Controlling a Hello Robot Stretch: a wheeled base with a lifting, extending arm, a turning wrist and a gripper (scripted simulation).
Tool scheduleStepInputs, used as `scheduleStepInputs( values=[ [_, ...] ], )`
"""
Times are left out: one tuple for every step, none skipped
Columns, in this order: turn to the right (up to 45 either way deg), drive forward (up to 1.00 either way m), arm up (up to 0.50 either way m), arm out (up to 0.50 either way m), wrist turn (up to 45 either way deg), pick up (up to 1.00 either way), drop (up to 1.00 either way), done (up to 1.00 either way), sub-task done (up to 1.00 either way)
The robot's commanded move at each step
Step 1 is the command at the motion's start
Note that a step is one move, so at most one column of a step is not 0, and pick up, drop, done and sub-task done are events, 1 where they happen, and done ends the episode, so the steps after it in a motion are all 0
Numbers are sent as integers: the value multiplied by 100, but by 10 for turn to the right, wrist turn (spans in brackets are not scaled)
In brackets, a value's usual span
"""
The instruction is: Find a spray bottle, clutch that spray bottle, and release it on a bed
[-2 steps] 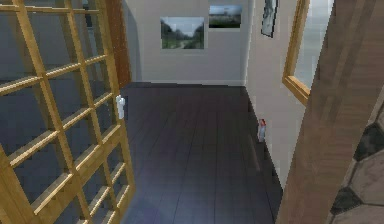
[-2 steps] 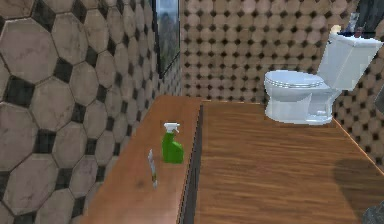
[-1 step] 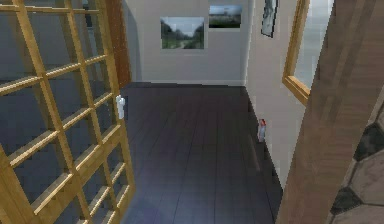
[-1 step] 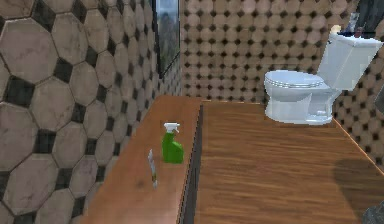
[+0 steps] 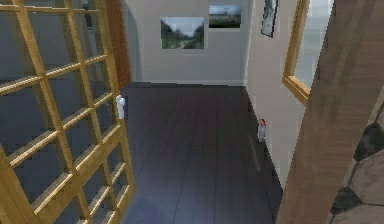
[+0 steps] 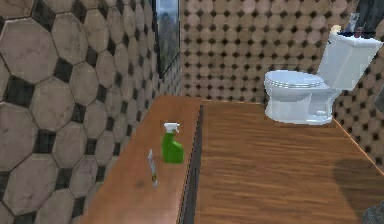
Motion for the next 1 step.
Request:
scheduleStepInputs(
  values=[
    [0, 0, 0, 42, 0, 0, 0, 0, 0]
  ],
)
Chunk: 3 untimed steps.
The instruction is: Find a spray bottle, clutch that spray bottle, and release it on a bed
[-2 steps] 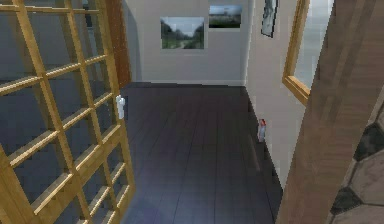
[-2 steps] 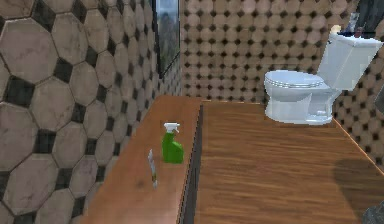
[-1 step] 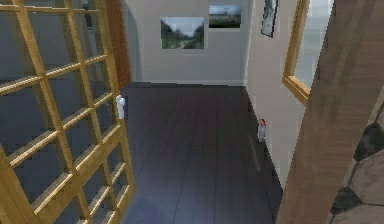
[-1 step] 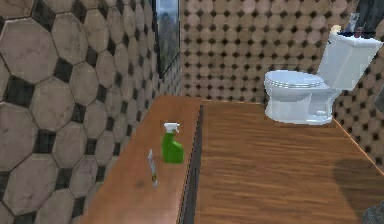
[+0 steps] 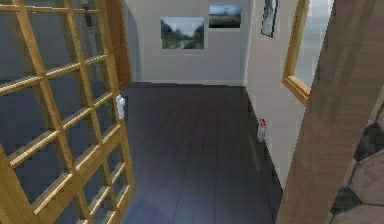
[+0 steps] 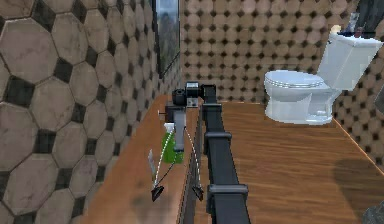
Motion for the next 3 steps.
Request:
scheduleStepInputs(
  values=[
    [0, 0, 0, 0, 450, 0, 0, 0, 0],
    [0, 0, 0, 0, 450, 0, 0, 0, 0],
    [0, 0, 0, 0, 450, 0, 0, 0, 0]
  ],
)
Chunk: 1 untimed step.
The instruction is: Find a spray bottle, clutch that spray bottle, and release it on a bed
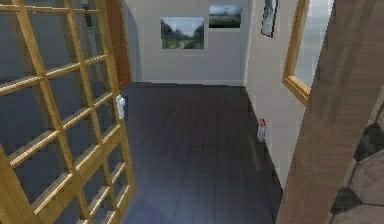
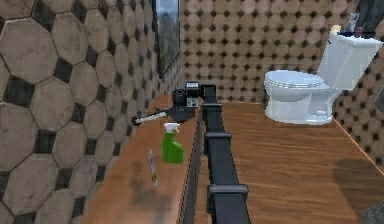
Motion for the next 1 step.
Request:
scheduleStepInputs(
  values=[
    [0, 0, 0, 0, 420, 0, 0, 0, 0]
  ],
)
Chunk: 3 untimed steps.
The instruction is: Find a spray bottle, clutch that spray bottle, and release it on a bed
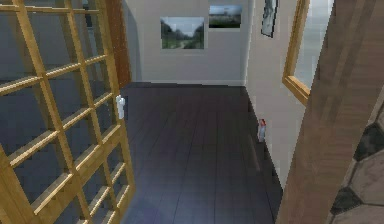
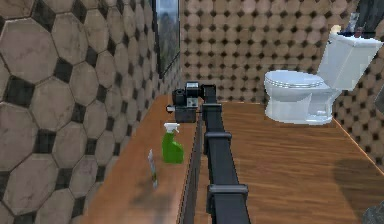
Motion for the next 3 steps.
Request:
scheduleStepInputs(
  values=[
    [0, 0, -30, 0, 0, 0, 0, 0, 0],
    [0, 0, 0, 0, 0, 100, 0, 0, 0],
    [0, 0, 10, 0, 0, 0, 0, 0, 0]
  ],
)
